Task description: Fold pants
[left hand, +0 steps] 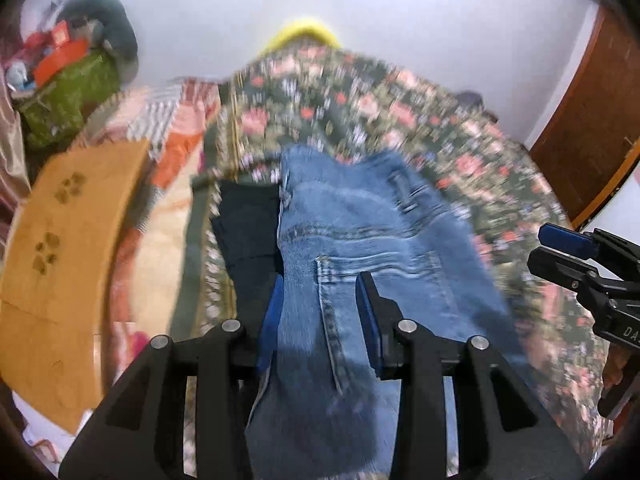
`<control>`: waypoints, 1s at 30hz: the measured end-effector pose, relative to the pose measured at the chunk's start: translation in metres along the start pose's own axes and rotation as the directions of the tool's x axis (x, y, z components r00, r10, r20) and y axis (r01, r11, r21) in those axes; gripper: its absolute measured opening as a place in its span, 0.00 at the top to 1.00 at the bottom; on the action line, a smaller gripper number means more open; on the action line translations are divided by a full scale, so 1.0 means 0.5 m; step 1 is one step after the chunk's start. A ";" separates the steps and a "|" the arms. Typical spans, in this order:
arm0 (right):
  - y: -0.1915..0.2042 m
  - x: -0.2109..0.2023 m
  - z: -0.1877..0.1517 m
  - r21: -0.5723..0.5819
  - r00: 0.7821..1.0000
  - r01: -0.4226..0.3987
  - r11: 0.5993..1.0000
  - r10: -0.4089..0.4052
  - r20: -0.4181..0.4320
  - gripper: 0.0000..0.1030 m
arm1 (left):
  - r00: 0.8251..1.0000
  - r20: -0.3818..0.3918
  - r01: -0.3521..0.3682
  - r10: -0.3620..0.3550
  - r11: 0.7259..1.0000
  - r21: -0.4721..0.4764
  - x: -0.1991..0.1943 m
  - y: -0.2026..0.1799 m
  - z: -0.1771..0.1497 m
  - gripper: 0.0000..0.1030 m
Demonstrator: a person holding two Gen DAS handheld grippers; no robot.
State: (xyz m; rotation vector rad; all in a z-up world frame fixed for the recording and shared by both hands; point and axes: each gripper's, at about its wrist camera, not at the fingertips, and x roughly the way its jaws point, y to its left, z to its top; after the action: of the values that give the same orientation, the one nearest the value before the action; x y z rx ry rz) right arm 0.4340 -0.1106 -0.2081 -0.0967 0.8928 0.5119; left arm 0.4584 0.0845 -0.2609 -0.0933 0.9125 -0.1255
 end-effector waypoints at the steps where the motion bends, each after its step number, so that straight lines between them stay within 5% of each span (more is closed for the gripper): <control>1: 0.011 -0.037 0.000 -0.005 0.999 -0.002 1.000 0.002 0.033 0.53 | 1.000 0.026 -0.011 0.011 1.000 0.011 -0.038 -0.005 -0.001 0.64; 7: 0.074 -0.242 -0.013 -0.030 0.975 -0.003 1.000 0.010 0.222 0.46 | 0.985 0.165 -0.053 0.046 0.998 0.042 -0.253 -0.042 -0.020 0.59; 12: 0.135 -0.419 -0.046 -0.056 0.927 -0.015 0.998 0.035 0.374 0.46 | 0.954 0.300 -0.030 0.009 0.997 0.065 -0.447 -0.085 -0.065 0.59; 17: 0.195 -0.557 -0.096 -0.099 0.870 0.003 0.995 0.046 0.492 0.46 | 0.896 0.444 -0.071 0.017 0.992 0.105 -0.615 -0.139 -0.135 0.59; 25: 0.286 -0.690 -0.191 -0.136 0.782 0.035 0.990 0.058 0.620 0.46 | 0.778 0.629 -0.100 0.008 0.989 0.111 -0.813 -0.196 -0.261 0.59; 30: 0.320 -0.720 -0.233 -0.141 0.751 0.035 0.989 0.067 0.657 0.46 | 0.719 0.695 -0.110 0.010 0.989 0.100 -0.869 -0.217 -0.323 0.28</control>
State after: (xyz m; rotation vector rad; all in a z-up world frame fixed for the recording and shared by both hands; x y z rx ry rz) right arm 0.0903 -0.1432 0.0142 -0.0329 0.1501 0.5743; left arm 0.0598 0.0371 -0.0049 0.0204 0.1410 -0.0793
